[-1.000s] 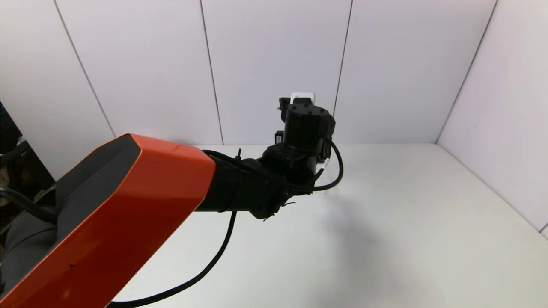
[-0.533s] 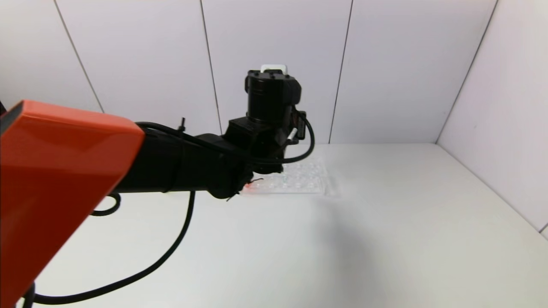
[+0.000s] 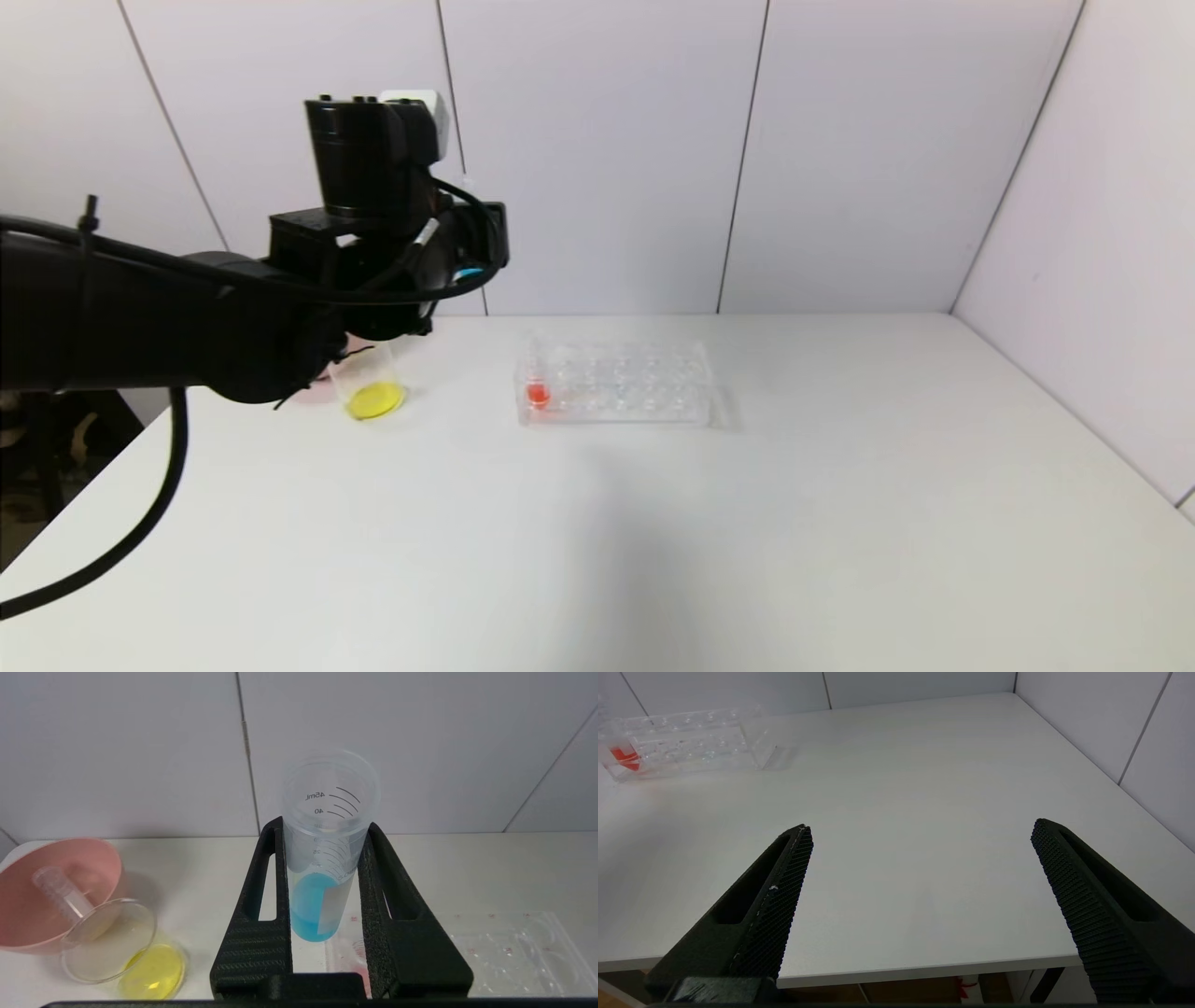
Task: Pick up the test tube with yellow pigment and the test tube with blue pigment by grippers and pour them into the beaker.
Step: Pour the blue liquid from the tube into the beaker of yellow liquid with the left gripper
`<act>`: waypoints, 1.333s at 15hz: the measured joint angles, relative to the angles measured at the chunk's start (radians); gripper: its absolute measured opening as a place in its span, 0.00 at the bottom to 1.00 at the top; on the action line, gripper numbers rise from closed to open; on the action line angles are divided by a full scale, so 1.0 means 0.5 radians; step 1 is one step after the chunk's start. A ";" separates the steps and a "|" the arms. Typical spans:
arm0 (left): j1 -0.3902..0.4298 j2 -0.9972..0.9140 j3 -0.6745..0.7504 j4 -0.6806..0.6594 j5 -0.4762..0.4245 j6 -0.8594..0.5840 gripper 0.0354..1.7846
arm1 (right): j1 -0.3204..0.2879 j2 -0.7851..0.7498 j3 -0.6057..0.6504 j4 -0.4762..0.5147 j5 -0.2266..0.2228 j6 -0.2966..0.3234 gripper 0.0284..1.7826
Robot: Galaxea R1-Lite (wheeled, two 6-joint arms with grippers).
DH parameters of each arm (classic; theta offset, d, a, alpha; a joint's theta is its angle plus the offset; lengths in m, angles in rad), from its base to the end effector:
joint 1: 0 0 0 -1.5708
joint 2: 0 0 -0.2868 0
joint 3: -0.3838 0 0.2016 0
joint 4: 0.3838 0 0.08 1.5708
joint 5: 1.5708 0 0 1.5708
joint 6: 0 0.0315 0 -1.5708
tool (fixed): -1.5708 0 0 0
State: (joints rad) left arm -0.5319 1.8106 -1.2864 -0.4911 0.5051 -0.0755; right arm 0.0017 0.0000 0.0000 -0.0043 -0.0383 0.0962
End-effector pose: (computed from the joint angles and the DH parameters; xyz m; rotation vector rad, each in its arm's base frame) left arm 0.3311 -0.1772 0.2468 -0.0591 0.0297 -0.0257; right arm 0.0116 -0.0012 0.0760 0.0963 -0.0061 -0.0364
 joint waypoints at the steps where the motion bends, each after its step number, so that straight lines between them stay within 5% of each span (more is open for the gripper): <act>1: 0.063 -0.052 0.060 -0.003 -0.046 -0.003 0.23 | 0.000 0.000 0.000 0.001 0.000 0.000 0.96; 8: 0.380 -0.243 0.238 -0.005 -0.307 -0.009 0.23 | -0.002 0.000 0.000 0.001 0.000 0.000 0.96; 20: 0.600 -0.328 0.422 0.019 -0.493 -0.008 0.23 | 0.000 0.000 0.000 0.000 0.000 0.000 0.96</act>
State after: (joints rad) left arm -0.2321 1.6466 -1.0755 -0.4815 0.2587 -0.0794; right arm 0.0017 0.0000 0.0000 -0.0043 -0.0383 0.0962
